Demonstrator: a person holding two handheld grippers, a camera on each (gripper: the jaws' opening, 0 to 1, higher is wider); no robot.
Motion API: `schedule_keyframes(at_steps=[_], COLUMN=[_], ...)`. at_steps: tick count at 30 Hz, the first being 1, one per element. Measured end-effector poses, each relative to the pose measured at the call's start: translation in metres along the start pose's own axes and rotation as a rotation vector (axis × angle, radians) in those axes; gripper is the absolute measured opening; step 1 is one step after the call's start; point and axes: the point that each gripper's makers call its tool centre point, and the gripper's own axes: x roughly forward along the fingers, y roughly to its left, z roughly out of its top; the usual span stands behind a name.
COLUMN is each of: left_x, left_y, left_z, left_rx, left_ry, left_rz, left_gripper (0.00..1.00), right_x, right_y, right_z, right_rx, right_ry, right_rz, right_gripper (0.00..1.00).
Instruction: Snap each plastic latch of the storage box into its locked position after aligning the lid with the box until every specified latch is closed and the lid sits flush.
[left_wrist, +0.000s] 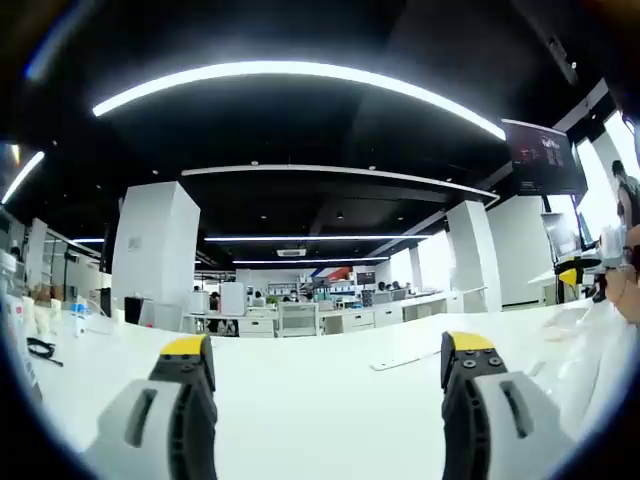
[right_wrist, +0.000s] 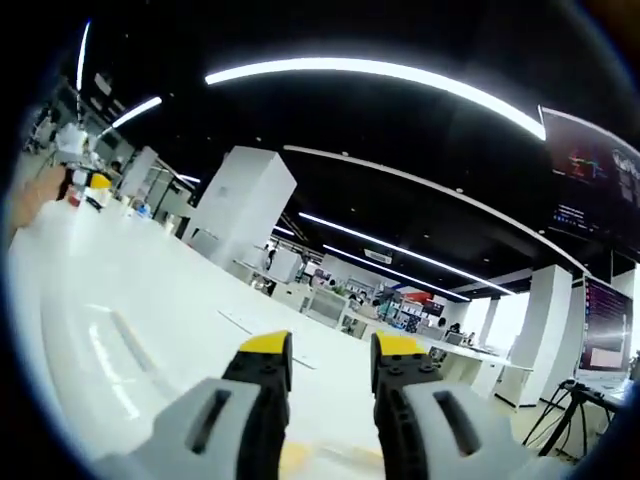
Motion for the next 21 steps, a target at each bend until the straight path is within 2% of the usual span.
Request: schedule_keyframes(at_steps=[21], left_x=[-0.0012], left_y=[0.0046], left_z=[0.0006], left_rx=[0.006], left_ry=[-0.004], left_rz=[0.021], left_gripper=[0.93], right_x=[-0.0027], right_y=[-0.0043], right_z=[-0.0010], right_rx=[0.032], right_ry=[0.007], right_rz=[-0.017], right_gripper=[0.30])
